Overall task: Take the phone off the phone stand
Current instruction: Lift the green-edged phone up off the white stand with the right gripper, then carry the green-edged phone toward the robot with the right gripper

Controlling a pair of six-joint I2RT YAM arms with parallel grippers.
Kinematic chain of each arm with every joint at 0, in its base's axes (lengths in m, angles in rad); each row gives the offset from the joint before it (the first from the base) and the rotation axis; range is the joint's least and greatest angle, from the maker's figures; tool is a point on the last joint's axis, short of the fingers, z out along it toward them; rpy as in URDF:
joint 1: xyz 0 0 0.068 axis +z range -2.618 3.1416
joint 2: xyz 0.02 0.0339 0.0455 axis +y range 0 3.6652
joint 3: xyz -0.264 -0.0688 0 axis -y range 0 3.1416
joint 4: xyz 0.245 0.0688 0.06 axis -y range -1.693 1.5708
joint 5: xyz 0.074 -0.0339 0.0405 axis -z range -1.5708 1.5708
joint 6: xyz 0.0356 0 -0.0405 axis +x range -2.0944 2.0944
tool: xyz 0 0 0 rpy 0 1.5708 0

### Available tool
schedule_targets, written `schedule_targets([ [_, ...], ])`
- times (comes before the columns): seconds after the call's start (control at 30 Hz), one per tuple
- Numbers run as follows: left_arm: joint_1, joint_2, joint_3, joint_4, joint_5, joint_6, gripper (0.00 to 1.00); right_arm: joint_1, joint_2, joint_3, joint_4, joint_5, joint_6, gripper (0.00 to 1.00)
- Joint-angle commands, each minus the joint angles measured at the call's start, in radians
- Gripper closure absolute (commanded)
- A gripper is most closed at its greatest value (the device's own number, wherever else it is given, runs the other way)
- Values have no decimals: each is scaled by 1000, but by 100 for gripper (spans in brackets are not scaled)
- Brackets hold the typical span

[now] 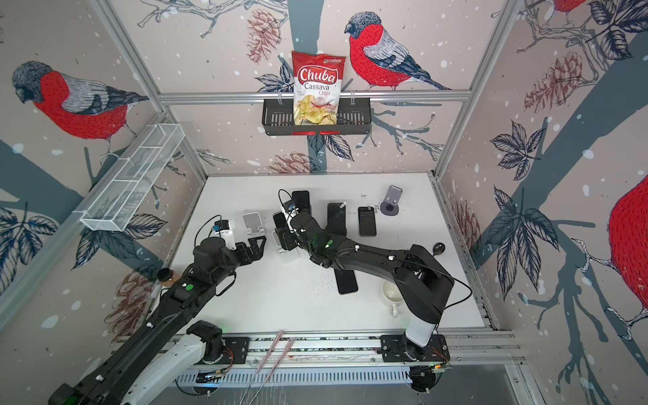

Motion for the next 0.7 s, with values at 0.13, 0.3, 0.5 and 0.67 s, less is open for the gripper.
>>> schedule_targets([
  [0.13, -12, 2, 4, 89, 70, 18, 3, 1, -60, -33, -63, 6, 56, 34],
  [0.3, -19, 9, 22, 91, 87, 23, 3, -3, -110, -83, -100, -20, 90, 34],
  [0.5, -40, 27, 26, 115, 112, 23, 3, -7, -175, -162, -137, -32, 128, 34],
  [0.67, -78, 51, 29, 138, 116, 34, 4, -10, -224, -216, -174, -36, 158, 34],
])
